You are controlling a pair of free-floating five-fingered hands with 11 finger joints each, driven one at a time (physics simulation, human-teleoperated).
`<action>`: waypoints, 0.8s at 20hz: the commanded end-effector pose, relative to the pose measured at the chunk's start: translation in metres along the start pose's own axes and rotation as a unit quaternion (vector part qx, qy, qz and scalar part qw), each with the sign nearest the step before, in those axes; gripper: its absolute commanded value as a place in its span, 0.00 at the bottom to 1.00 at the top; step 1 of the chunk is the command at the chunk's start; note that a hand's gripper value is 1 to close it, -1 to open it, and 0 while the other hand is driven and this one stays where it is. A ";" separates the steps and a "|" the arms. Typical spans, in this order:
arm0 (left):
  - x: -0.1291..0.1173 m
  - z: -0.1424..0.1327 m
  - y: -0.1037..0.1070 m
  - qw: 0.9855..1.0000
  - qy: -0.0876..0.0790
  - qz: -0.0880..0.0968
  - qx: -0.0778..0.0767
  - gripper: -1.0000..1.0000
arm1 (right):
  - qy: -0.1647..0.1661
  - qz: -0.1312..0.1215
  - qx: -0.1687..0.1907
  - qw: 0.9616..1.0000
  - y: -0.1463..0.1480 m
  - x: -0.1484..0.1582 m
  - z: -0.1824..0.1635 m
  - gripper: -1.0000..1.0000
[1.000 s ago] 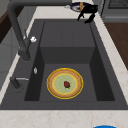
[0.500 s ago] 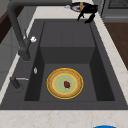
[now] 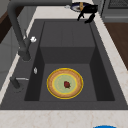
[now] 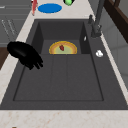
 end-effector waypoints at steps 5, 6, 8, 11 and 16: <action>0.002 -0.046 0.025 1.000 -0.001 0.004 -0.012 1.00 | 0.000 0.000 0.000 1.000 0.000 0.000 0.000 0.50; 0.002 -0.054 0.023 1.000 0.002 0.002 -0.015 1.00 | 0.000 0.000 0.000 1.000 0.000 0.000 0.000 0.50; 0.003 -0.065 0.020 1.000 0.009 0.000 -0.018 1.00 | 0.000 0.000 0.000 1.000 0.000 0.000 0.000 0.50; 0.001 -0.082 0.015 1.000 0.015 -0.002 -0.024 1.00 | 0.000 0.000 0.000 1.000 0.000 0.000 0.000 0.50; -0.005 -0.110 0.003 0.999 0.027 -0.002 -0.026 1.00 | 0.000 0.000 0.000 1.000 0.000 0.000 0.000 0.50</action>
